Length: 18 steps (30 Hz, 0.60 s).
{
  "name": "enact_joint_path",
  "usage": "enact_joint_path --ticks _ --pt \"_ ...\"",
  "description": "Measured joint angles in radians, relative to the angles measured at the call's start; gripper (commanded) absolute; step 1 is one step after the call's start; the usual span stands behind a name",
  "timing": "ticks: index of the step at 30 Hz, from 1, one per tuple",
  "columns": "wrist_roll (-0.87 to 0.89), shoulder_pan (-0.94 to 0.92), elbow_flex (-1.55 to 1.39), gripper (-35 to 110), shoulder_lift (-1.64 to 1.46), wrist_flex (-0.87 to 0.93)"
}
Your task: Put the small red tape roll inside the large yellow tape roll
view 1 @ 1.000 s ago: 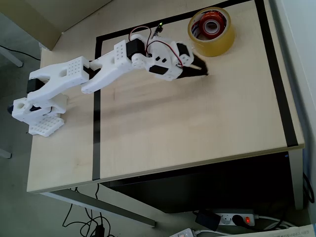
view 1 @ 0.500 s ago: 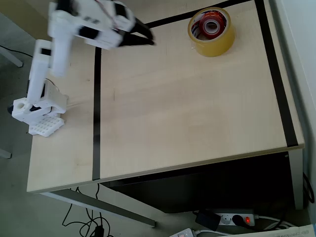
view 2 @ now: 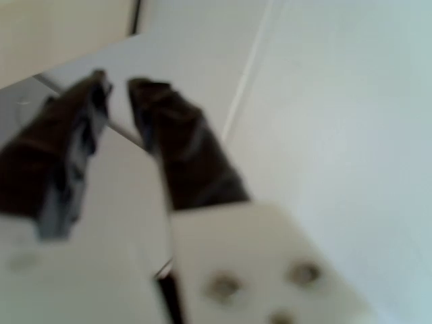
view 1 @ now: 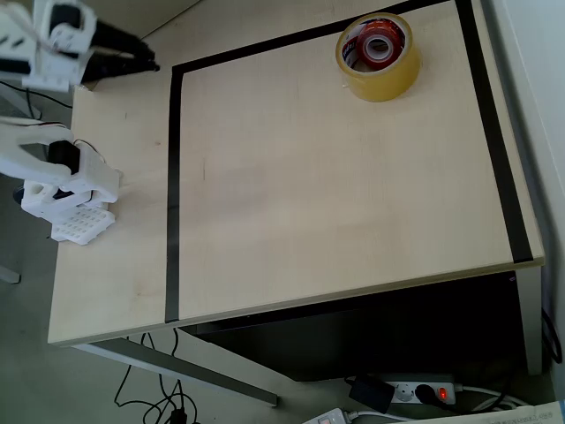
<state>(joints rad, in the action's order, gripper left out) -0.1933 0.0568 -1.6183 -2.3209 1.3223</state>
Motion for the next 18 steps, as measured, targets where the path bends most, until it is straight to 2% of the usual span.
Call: enact_joint_path --ticks 3,7,10,18 --pt "0.0 0.003 -0.483 1 -0.364 -0.115" --pt "0.018 -0.051 -0.95 0 -0.761 -0.137" --pt "0.054 -0.075 -1.124 0 -0.951 -0.129" --pt "0.158 -0.161 -1.382 0 -0.992 -0.138"
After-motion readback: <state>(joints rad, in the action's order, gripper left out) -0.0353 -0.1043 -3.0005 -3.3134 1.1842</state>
